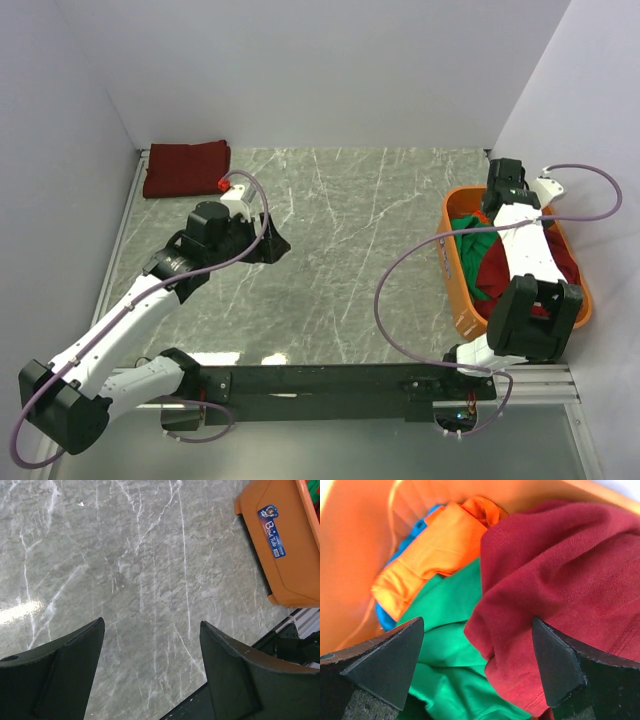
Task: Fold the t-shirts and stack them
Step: Grab the tshirt from the pile
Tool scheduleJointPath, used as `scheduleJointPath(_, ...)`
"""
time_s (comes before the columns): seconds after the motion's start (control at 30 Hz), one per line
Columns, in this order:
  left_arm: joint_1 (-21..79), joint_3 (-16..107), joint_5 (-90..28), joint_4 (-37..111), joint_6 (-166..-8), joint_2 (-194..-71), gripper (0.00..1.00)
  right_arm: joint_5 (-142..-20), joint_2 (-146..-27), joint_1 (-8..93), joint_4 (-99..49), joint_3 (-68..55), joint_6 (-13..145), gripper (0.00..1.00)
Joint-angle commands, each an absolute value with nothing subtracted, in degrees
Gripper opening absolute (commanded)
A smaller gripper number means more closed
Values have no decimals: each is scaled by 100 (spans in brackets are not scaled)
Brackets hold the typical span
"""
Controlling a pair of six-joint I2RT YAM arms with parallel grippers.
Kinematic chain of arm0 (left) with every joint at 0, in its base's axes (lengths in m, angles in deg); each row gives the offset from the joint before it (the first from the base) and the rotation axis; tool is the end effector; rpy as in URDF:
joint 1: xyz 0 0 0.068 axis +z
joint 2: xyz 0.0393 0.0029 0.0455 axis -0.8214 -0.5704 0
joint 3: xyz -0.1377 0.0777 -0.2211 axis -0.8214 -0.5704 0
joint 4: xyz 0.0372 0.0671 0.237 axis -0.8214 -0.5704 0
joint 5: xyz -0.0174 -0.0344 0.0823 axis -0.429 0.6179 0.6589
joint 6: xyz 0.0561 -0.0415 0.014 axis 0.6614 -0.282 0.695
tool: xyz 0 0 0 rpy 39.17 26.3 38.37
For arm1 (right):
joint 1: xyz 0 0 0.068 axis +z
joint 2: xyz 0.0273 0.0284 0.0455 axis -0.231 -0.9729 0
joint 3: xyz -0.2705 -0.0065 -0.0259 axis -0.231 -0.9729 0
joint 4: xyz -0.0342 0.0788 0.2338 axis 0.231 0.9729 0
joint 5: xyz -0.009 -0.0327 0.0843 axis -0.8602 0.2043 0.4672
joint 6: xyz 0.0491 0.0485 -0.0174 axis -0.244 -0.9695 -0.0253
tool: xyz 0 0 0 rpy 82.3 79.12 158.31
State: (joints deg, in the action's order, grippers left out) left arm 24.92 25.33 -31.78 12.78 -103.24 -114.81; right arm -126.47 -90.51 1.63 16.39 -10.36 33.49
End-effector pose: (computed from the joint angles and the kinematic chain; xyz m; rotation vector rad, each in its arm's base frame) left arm 0.1957 -0.1252 0.3098 0.1536 2.1417 -0.7782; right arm 0.2907 -0.0973 0.2834 1.2373 1.9977 -0.6077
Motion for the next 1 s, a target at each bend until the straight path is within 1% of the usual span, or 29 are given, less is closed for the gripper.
scheduleJointPath(0.0, 2552, 2493, -3409, 1533, -10340, -11515, 82, -12905, -8863, 105, 1432, -1194, 3179, 94)
scheduleJointPath(0.07, 2578, 2476, -3409, 1542, -10349, -11506, 82, -12870, -8836, 97, 1362, -1255, 3206, 90)
scheduleJointPath(0.13, 2587, 2467, -3417, 1551, -10375, -11489, 81, -12809, -8775, 97, 1353, -1238, 3267, 81)
scheduleJointPath(0.2, 2596, 2458, -3400, 1551, -10366, -11480, 81, -12712, -8652, 97, 1344, -1186, 3329, 51)
scheduleJointPath(0.23, 2596, 2458, -3400, 1542, -10375, -11471, 80, -12703, -8599, 97, 1387, -1159, 3338, 31)
scheduleJointPath(0.27, 2596, 2458, -3382, 1533, -10375, -11471, 79, -12668, -8538, 97, 1457, -1055, 3312, 0)
scheduleJointPath(0.37, 2596, 2467, -3347, 1516, -10367, -11453, 75, -12485, -8135, 105, 1616, -774, 3399, 0)
scheduleJointPath(0.43, 2596, 2511, -3295, 1498, -10366, -11453, 72, -12195, -7914, 140, 1652, -606, 3565, 0)
scheduleJointPath(0.53, 2596, 2511, -3294, 1533, -10402, -11436, 69, -11764, -7440, 333, 1616, -176, 3759, 0)
scheduleJointPath(0.63, 2604, 2537, -3233, 1551, -10428, -11427, 68, -11491, -7158, 640, 1695, 518, 3891, 0)
scheduleJointPath(0.7, 2604, 2555, -3093, 1542, -10445, -11427, 68, -11455, -7122, 834, 1783, 1229, 4005, 0)
scheduleJointPath(0.77, 2639, 2607, -2987, 1489, -10446, -11462, 67, -11429, -7131, 1150, 1836, 1913, 4093, 0)
scheduleJointPath(0.83, 2666, 2643, -2952, 1480, -10454, -11471, 67, -11289, -7175, 1309, 1757, 2345, 4242, 0)
scheduleJointPath(0.87, 2709, 2643, -2926, 1498, -10463, -11462, 67, -11253, -7253, 1588, 1740, 2792, 4286, 0)
scheduleJointPath(0.97, 2928, 2590, -3048, 1594, -10524, -11436, 67, -10947, -7411, 1967, 1529, 3540, 4454, 0)
